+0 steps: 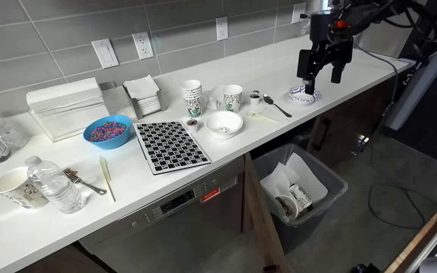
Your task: Put the coffee pod on the silver spoon then throw the pod in the bin using the spoon.
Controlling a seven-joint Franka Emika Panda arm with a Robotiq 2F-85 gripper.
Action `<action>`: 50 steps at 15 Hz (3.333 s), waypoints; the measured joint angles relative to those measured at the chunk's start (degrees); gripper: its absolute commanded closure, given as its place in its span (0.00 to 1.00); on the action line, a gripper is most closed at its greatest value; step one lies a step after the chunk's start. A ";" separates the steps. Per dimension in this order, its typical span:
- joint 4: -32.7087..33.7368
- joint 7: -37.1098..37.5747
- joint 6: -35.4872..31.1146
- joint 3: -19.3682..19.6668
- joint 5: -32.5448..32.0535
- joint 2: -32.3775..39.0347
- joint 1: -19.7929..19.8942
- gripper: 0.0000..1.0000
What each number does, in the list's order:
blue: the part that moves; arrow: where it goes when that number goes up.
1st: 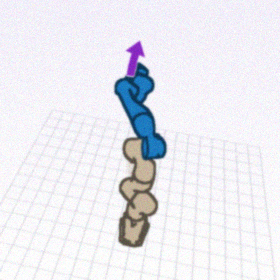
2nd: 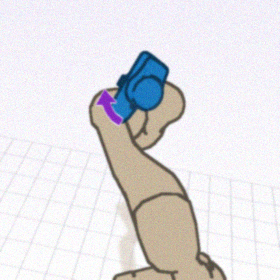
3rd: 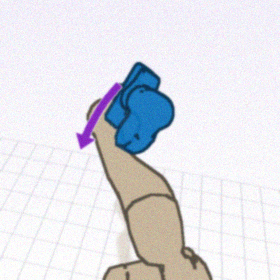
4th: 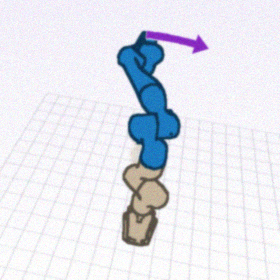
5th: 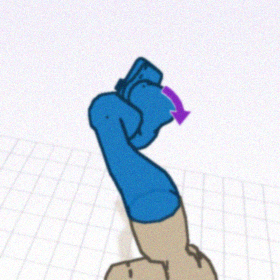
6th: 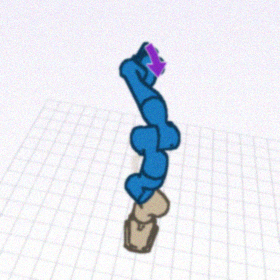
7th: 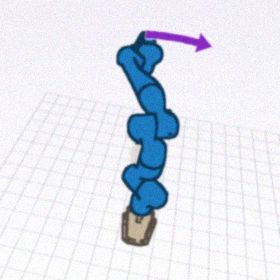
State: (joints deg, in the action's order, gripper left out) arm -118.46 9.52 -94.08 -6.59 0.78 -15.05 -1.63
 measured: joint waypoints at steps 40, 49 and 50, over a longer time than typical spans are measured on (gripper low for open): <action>33.72 -37.64 -31.80 3.33 4.83 43.95 6.47 0.00; 34.92 -28.34 -35.16 4.79 0.39 48.24 5.77 0.00; 35.31 -28.72 -35.16 4.77 0.39 48.74 5.92 0.00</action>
State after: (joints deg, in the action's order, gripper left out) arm -83.15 -19.21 -129.25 -1.81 1.17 33.70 4.29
